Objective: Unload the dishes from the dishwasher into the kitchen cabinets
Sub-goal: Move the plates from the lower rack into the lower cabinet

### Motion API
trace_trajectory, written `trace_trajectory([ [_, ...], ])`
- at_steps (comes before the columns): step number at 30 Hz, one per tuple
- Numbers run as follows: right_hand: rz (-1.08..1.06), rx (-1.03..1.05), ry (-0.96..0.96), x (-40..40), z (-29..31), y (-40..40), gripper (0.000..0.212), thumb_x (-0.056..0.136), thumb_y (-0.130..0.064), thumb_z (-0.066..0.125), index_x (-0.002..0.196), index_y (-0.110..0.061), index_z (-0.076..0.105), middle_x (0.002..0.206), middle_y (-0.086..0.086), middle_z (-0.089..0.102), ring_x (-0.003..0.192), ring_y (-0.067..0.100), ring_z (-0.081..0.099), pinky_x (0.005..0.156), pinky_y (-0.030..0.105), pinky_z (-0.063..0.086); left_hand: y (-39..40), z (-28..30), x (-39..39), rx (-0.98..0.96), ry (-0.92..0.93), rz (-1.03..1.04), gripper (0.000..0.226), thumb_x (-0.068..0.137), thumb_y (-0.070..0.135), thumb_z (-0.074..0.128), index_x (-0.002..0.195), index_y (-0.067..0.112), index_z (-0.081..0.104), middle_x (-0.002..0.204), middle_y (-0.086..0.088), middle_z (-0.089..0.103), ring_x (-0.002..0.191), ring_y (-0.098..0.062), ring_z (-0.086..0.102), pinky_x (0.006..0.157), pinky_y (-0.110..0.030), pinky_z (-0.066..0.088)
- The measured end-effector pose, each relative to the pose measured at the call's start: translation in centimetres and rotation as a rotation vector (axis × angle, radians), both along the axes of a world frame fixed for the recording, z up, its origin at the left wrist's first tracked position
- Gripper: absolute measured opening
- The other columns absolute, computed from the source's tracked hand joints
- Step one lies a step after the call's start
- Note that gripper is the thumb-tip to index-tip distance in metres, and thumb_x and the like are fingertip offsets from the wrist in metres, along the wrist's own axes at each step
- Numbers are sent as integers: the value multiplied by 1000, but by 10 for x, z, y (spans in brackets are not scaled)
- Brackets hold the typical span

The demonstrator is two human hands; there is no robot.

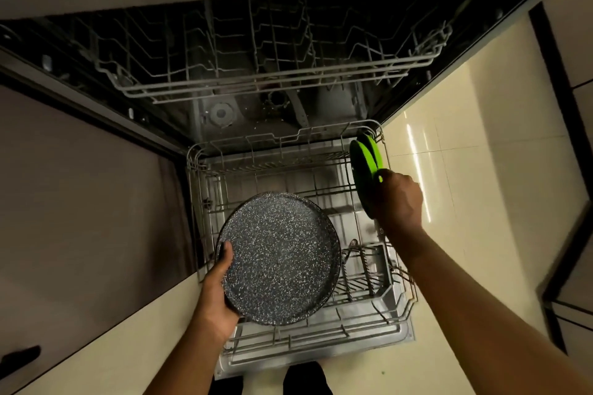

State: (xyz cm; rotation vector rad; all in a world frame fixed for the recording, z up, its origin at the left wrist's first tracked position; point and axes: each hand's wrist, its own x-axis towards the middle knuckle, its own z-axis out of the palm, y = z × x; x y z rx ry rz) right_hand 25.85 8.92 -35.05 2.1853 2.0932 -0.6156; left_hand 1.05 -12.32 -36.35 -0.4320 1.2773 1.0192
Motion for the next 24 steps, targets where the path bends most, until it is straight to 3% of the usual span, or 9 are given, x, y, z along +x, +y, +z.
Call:
trace_trajectory([
  [3,-10,196,170,21,47,-22,20,88,-11,65,106,-10,73,78,7,74,63,25,66,64,22,49,3,5,2,-18,9,-8,65,81,59,69,133,21,58,126,-13,67,115,-41,62,95,-66,46],
  [6,-226,286,418,26,94,-39,17,88,-10,63,99,-14,75,70,-7,68,62,-1,63,59,6,41,9,7,2,-18,20,-24,73,74,61,74,133,21,58,129,-13,65,116,-41,62,97,-66,45],
  [8,-358,331,537,25,111,-54,13,91,-10,61,90,-14,74,63,-9,63,58,0,60,60,13,49,13,7,2,-8,34,-36,68,79,60,70,133,20,59,127,-13,66,115,-39,62,96,-64,47],
  [10,-453,304,675,23,112,-72,17,92,-8,61,89,-19,74,65,-4,66,60,11,65,63,38,60,17,7,4,-8,42,-48,63,82,58,66,131,18,60,124,-13,68,114,-38,63,96,-61,48],
  [11,-493,253,745,21,109,-80,22,91,-6,61,92,-24,74,70,-2,70,65,21,69,63,44,61,20,7,5,-3,35,-48,62,83,57,65,130,17,61,123,-13,68,114,-38,64,97,-60,47],
  [13,-590,99,878,15,96,-95,30,91,0,62,92,-29,72,80,-3,75,74,27,73,62,41,62,23,9,7,13,20,-44,58,85,55,64,128,17,63,124,-13,68,114,-37,64,101,-59,45],
  [16,-663,-177,986,1,73,-112,28,90,3,63,92,-24,72,96,3,75,82,27,73,62,38,62,28,13,9,34,-3,-53,51,88,53,60,125,18,66,122,-14,68,115,-37,63,104,-58,42],
  [21,-597,-318,916,-12,44,-124,17,83,-7,77,98,-13,77,91,5,77,76,25,75,64,45,62,27,11,10,21,-2,-66,47,87,50,58,116,15,71,118,-18,69,112,-39,64,102,-57,44],
  [24,-262,-179,626,-10,42,-120,25,78,-24,83,102,-23,78,77,-10,74,67,11,71,61,33,60,24,9,7,27,-2,-65,45,88,50,56,111,16,75,119,-18,69,111,-38,64,101,-57,45],
])
